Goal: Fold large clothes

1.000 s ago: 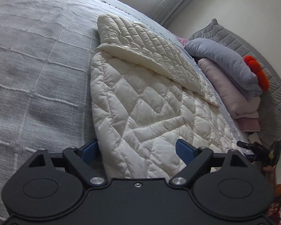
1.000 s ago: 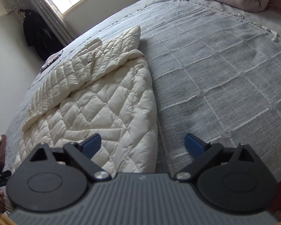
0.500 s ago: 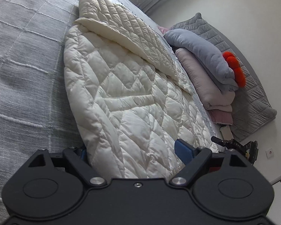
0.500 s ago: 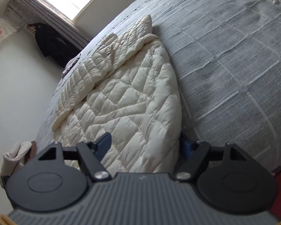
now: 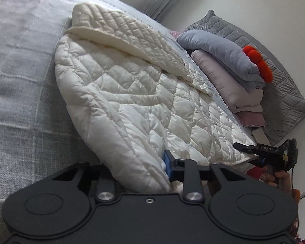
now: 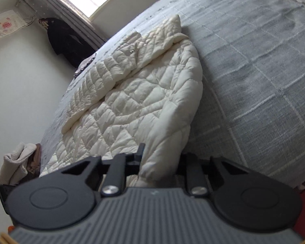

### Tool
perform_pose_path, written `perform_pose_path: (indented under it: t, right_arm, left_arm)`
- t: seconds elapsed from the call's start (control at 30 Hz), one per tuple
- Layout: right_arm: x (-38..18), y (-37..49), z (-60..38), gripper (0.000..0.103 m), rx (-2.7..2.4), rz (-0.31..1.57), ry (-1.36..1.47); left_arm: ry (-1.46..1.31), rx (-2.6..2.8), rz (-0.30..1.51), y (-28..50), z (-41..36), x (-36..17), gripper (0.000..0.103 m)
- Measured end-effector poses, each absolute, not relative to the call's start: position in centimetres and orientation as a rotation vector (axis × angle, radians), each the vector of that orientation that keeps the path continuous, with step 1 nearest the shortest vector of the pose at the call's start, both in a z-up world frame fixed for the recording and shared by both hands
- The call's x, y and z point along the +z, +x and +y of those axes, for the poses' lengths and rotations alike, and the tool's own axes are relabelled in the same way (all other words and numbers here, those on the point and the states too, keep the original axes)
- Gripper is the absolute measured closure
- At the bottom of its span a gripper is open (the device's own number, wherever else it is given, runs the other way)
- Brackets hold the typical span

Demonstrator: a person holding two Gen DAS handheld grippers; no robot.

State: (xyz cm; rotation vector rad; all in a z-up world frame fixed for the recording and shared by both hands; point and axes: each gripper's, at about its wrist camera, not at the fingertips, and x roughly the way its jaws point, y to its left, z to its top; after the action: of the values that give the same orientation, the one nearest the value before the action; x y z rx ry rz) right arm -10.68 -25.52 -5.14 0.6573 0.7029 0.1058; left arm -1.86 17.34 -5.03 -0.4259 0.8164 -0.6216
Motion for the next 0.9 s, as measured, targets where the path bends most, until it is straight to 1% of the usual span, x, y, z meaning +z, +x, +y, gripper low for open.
perform_pose_path:
  t: [0.1, 0.2, 0.4, 0.57, 0.7, 0.9]
  right_arm:
    - [-3.6, -11.6, -25.2, 0.089, 0.120, 0.621, 0.649]
    - [-2.3, -12.3, -25.0, 0.090, 0.134, 0.561, 0.651]
    - [0.8, -14.6, -25.2, 0.091, 0.164, 0.443, 0.648]
    - [4.4, -14.8, -25.7, 0.091, 0.179, 0.340, 0.643]
    - [7.1, -12.3, -25.7, 0.091, 0.179, 0.262, 0.649]
    - [9.3, -5.2, -26.0, 0.091, 0.125, 0.187, 0.641]
  left_arm:
    - [-0.393, -0.621, 0.720, -3.1, 16.7, -3.3, 0.084]
    - [-0.408, -0.630, 0.656, -3.9, 16.7, -1.7, 0.087]
    - [-0.441, -0.656, 0.519, -5.9, 17.7, 1.6, 0.089]
    - [-0.453, -0.678, 0.418, -6.3, 18.5, 4.7, 0.090]
    - [-0.451, -0.670, 0.355, -4.1, 18.5, 6.9, 0.090]
    - [-0.581, -0.567, 0.305, 2.8, 18.2, 8.7, 0.089]
